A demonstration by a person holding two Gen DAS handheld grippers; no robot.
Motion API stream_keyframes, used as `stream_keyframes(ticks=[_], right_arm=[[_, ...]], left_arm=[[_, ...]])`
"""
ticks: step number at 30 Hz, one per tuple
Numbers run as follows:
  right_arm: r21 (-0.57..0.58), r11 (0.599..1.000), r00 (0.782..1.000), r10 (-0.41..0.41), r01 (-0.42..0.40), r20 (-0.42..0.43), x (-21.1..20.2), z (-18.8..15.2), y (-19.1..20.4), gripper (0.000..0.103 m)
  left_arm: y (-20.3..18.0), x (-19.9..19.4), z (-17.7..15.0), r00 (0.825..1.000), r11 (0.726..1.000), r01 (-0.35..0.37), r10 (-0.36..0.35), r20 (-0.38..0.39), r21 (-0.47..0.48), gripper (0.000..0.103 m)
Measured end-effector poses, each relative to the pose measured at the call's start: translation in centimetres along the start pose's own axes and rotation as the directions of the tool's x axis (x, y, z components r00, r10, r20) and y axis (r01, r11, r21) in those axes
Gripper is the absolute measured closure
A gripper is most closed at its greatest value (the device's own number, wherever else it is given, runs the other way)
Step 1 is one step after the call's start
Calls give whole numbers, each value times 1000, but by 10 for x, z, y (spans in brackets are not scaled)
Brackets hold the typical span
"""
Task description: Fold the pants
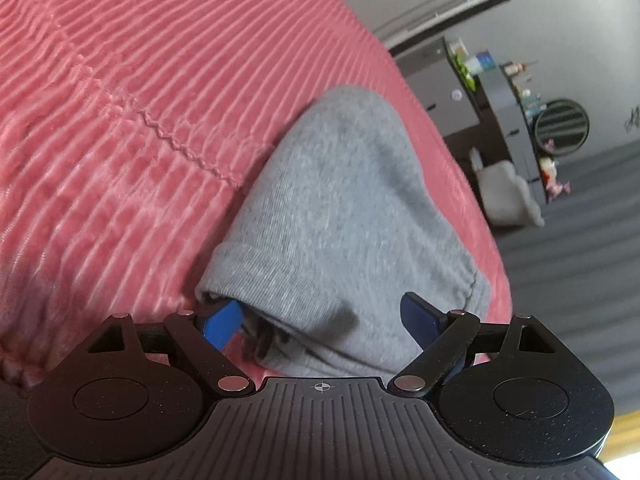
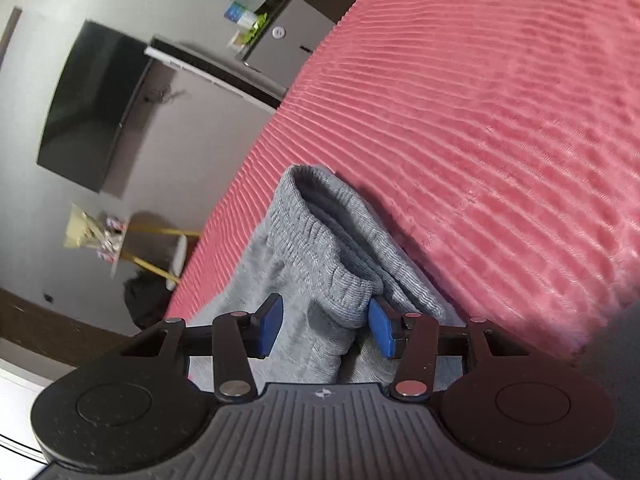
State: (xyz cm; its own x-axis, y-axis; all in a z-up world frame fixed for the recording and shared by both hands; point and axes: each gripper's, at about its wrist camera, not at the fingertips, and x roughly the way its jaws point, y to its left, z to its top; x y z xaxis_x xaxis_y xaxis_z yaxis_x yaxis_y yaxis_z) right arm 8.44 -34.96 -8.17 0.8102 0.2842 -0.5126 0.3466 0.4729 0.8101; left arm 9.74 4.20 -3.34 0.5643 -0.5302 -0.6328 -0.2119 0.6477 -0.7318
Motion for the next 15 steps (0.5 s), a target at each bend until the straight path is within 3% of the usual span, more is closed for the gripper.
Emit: stream_keyframes(ticks=[2, 4, 8, 11, 13, 15], right_arm=[[14, 1000, 1000, 10, -10, 1, 2, -1, -3, 55], [19, 999, 1000, 29, -29, -12, 4, -1, -3, 48], [70, 995, 996, 76, -72, -51, 11, -1, -6, 46], [63, 996, 996, 67, -63, -63, 16, -6, -3, 54], [46, 998, 996, 34, -30, -79, 23, -9, -1, 71], [33, 999, 997, -1, 4, -81, 31, -11, -2, 77]], left_arm=[[0, -4, -1, 999, 999, 32, -32, 18, 2, 13], [-1, -7, -1, 998, 999, 51, -51, 31, 8, 13], [-3, -7, -2, 998, 999, 49, -50, 31, 9, 14], [-7, -4, -4, 1000, 999, 6, -7, 28, 34, 14], [-11, 0, -4, 999, 998, -37, 36, 25, 49, 14], [-11, 6, -3, 998, 997, -66, 65, 24, 50, 14]])
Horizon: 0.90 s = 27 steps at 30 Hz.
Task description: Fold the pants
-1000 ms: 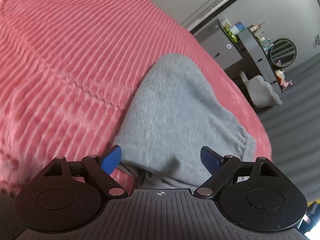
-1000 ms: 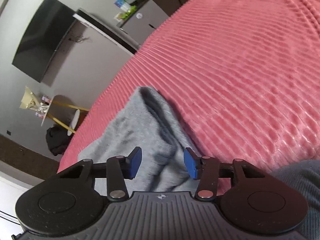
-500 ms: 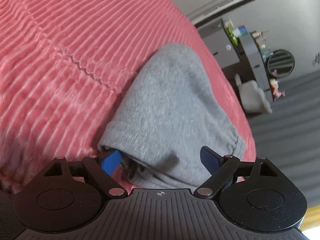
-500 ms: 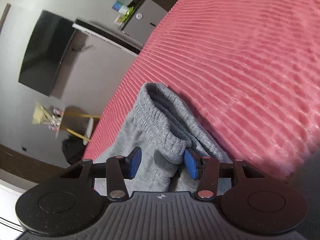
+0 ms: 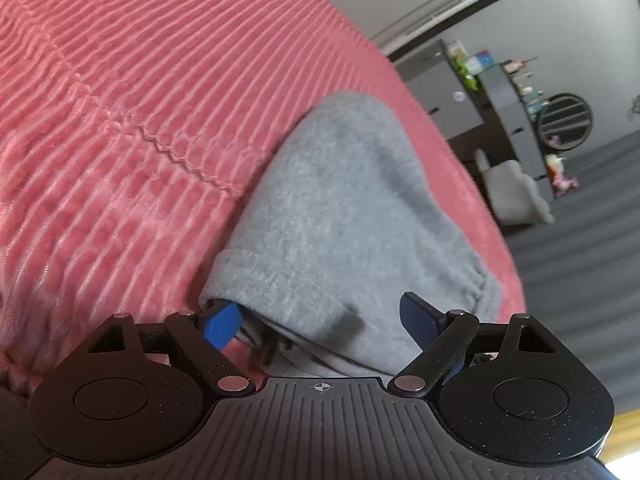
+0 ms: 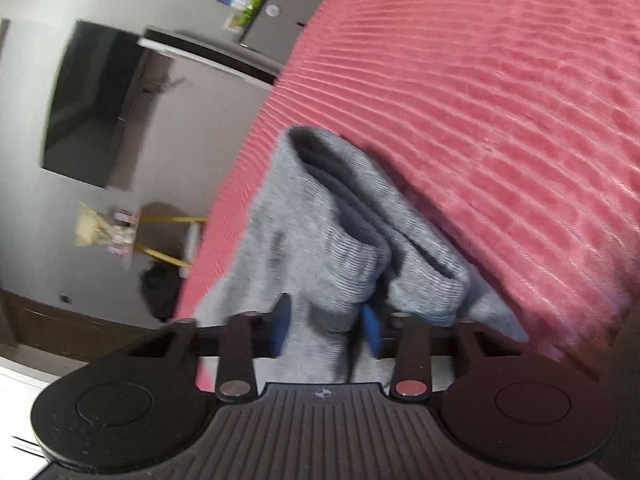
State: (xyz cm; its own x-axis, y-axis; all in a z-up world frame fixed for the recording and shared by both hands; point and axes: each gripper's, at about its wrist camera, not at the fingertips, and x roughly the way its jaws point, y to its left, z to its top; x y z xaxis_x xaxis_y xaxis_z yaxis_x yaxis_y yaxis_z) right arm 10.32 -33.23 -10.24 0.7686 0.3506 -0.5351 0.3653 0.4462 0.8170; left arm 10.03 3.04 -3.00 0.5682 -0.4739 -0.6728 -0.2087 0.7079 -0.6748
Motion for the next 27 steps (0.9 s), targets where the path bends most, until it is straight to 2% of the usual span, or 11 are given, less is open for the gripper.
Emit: stream_keyframes(ticks=[9, 14, 27], right_arm=[[-24, 1000, 1000, 8, -8, 4, 11, -8, -8, 80], [-55, 998, 1000, 3, -2, 16, 11, -15, -9, 80], [-117, 992, 998, -35, 40, 45, 11, -27, 3, 81]], left_arm=[[-3, 21, 1, 996, 996, -89, 89, -6, -4, 15], [-5, 30, 1, 992, 991, -126, 126, -6, 36, 15], [-11, 35, -3, 989, 986, -144, 145, 0, 85, 18]])
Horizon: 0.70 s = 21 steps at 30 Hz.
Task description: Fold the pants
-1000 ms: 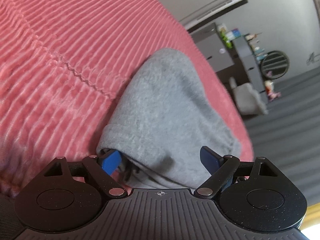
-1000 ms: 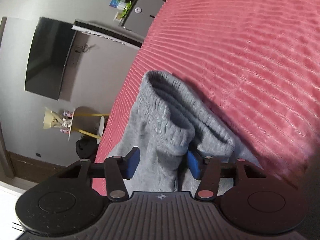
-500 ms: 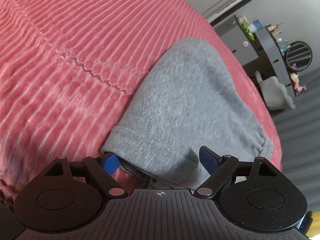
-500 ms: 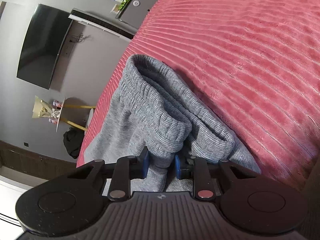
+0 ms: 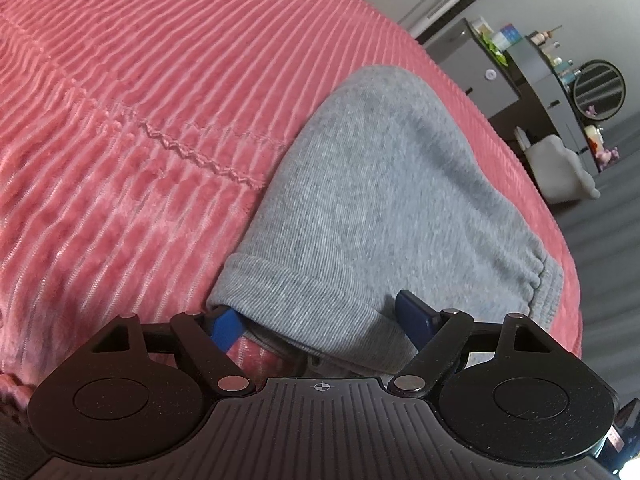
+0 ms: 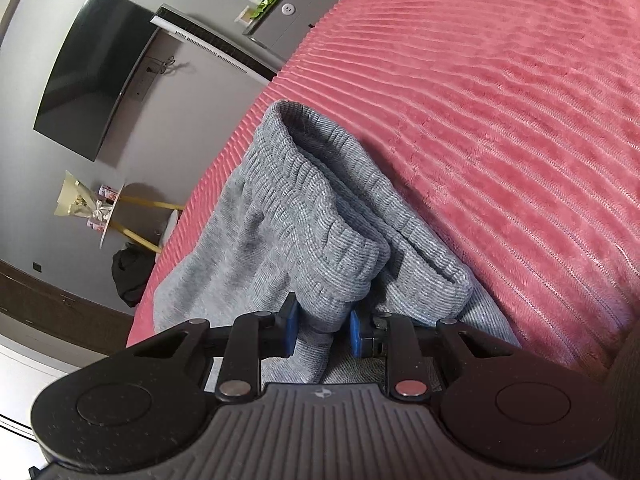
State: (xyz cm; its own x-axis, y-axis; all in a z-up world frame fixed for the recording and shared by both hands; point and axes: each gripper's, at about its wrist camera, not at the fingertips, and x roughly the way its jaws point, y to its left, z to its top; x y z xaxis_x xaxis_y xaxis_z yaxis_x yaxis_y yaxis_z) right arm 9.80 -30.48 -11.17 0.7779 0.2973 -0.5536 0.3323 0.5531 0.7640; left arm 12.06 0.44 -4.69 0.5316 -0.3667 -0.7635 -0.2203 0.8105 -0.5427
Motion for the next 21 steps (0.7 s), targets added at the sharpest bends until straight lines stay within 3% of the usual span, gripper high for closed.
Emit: stream_keyframes(ticks=[12, 21], right_arm=[[-108, 989, 995, -96, 99, 34, -4, -10, 31, 82], [-109, 991, 997, -74, 77, 33, -20, -8, 33, 83]], left_arm=[[0, -3, -2, 1000, 1000, -11, 11, 12, 25, 25], [4, -14, -5, 999, 999, -13, 11, 37, 40, 38]])
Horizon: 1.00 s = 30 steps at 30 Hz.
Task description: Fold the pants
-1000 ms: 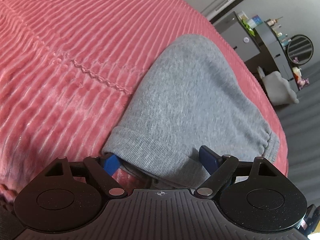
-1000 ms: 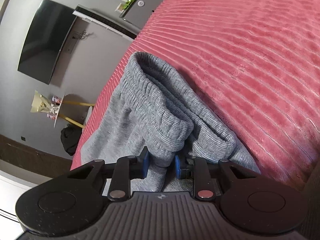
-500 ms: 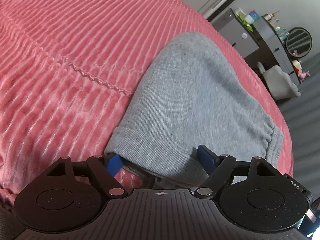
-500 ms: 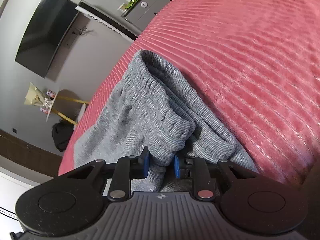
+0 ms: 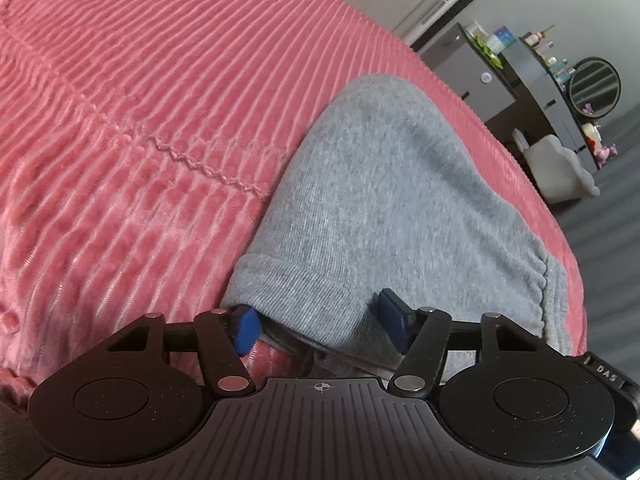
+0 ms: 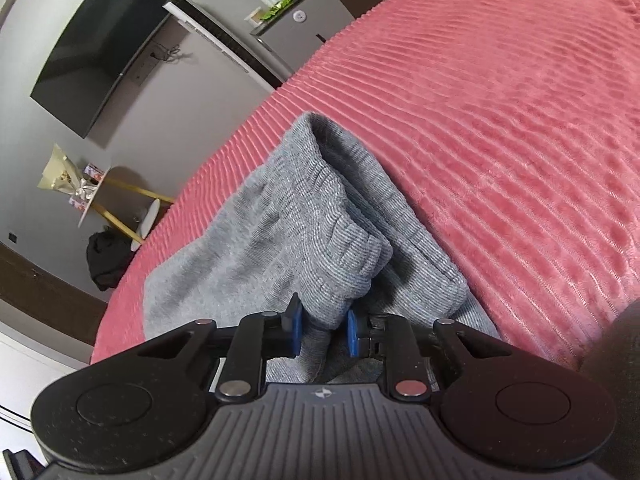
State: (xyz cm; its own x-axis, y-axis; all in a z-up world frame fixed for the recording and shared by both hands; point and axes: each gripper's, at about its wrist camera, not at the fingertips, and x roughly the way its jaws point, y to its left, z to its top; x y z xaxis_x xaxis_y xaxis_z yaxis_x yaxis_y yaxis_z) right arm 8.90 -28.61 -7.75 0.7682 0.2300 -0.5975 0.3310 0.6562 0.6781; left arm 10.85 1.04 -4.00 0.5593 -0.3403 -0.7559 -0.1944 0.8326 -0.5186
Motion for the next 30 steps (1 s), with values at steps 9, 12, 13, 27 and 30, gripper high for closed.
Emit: stream_keyframes(ticks=[9, 12, 13, 27, 30], right_arm=[[-25, 1000, 1000, 3, -3, -14, -3, 3, 0, 83], [-26, 1000, 1000, 5, -6, -16, -4, 3, -1, 83], [-26, 1000, 1000, 6, -7, -17, -5, 3, -1, 83], [-149, 986, 997, -70, 68, -10, -5, -3, 14, 83], [-195, 976, 995, -96, 94, -1, -6, -6, 20, 83]], left_arm=[[-15, -10, -6, 998, 993, -48, 43, 54, 111, 45], [-19, -11, -9, 997, 991, -57, 50, 62, 123, 45], [-21, -11, -10, 997, 990, -60, 52, 64, 126, 45], [-24, -12, -13, 996, 987, -64, 54, 72, 148, 47], [-24, -12, -14, 996, 986, -66, 56, 72, 152, 47]])
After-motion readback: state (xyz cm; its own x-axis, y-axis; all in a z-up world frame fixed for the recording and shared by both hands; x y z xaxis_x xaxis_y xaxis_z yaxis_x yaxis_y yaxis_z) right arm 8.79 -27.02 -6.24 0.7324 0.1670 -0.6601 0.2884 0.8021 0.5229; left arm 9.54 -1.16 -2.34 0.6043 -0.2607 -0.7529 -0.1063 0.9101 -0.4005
